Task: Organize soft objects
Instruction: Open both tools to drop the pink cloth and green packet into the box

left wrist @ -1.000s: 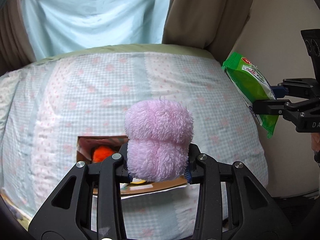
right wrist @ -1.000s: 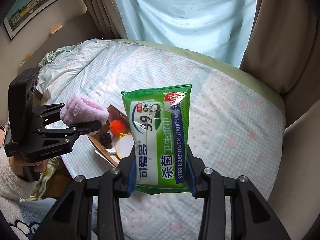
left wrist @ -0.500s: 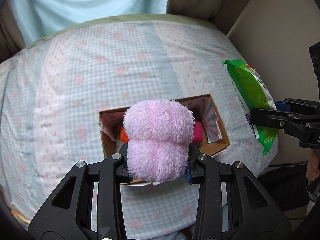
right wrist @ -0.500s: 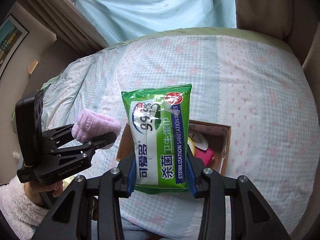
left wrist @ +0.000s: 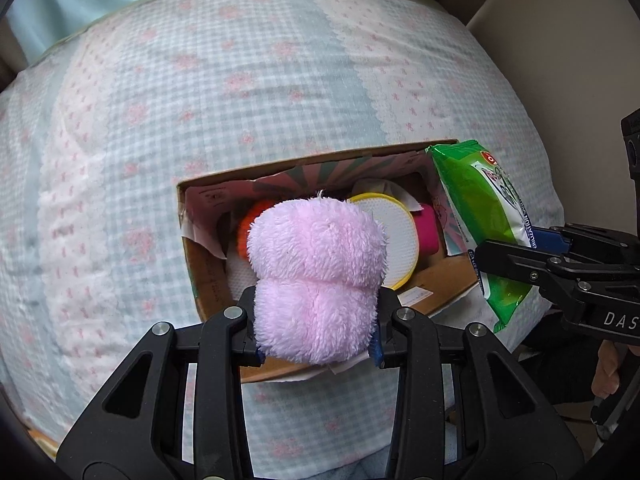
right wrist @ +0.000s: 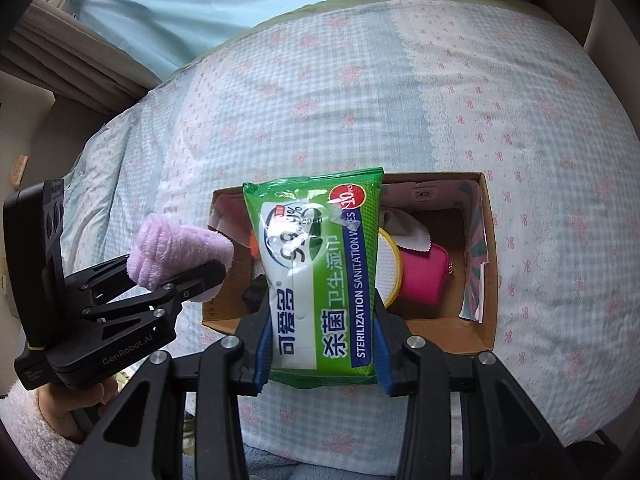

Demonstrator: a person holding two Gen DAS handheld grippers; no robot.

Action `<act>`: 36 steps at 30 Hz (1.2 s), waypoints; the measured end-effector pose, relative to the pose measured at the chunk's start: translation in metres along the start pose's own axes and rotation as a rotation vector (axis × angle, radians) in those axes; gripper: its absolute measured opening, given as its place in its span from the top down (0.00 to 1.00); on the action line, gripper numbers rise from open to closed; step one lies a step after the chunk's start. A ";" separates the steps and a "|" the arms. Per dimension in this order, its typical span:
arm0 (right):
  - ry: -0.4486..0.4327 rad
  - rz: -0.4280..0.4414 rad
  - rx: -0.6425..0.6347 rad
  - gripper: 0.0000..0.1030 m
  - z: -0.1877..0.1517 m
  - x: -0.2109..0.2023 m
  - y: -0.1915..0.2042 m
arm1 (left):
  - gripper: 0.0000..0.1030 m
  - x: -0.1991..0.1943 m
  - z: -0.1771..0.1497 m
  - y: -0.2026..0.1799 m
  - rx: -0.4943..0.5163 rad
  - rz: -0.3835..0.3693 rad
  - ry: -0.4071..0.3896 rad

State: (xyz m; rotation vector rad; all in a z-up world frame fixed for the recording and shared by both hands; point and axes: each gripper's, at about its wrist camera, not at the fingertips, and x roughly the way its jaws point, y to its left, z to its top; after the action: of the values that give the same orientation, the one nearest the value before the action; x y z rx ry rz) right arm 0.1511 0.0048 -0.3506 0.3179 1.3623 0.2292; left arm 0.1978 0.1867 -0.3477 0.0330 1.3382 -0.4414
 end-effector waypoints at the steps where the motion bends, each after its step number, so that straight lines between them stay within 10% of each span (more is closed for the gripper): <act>1: 0.006 0.002 0.017 0.63 0.001 0.005 -0.003 | 0.69 0.005 0.001 0.001 0.000 -0.005 0.007; 9: 0.047 0.013 0.127 0.62 0.009 0.043 -0.030 | 0.65 0.044 0.013 -0.002 0.028 0.026 0.051; 11: 0.032 -0.007 0.139 0.56 0.011 0.049 -0.035 | 0.38 0.049 0.015 -0.005 0.036 0.044 0.053; 12: 0.031 -0.013 0.145 0.51 0.013 0.052 -0.037 | 0.06 0.050 0.014 -0.007 0.040 0.045 0.052; 13: 0.032 -0.021 0.160 0.29 0.014 0.054 -0.039 | 0.00 0.050 0.013 -0.008 0.040 0.041 0.045; 14: 0.035 -0.037 0.176 0.02 0.014 0.056 -0.041 | 0.00 0.050 0.012 -0.009 0.041 0.034 0.043; 15: 0.040 -0.054 0.181 0.00 0.014 0.057 -0.043 | 0.00 0.050 0.010 -0.009 0.040 0.033 0.048; 36: -0.009 -0.068 0.078 0.00 -0.004 0.005 -0.045 | 0.00 -0.009 -0.020 -0.034 -0.103 0.136 -0.021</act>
State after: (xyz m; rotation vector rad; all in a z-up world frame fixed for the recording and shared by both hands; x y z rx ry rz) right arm 0.1471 -0.0357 -0.3718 0.3370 1.3734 0.1180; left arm 0.1666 0.1633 -0.3363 0.0335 1.3269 -0.2572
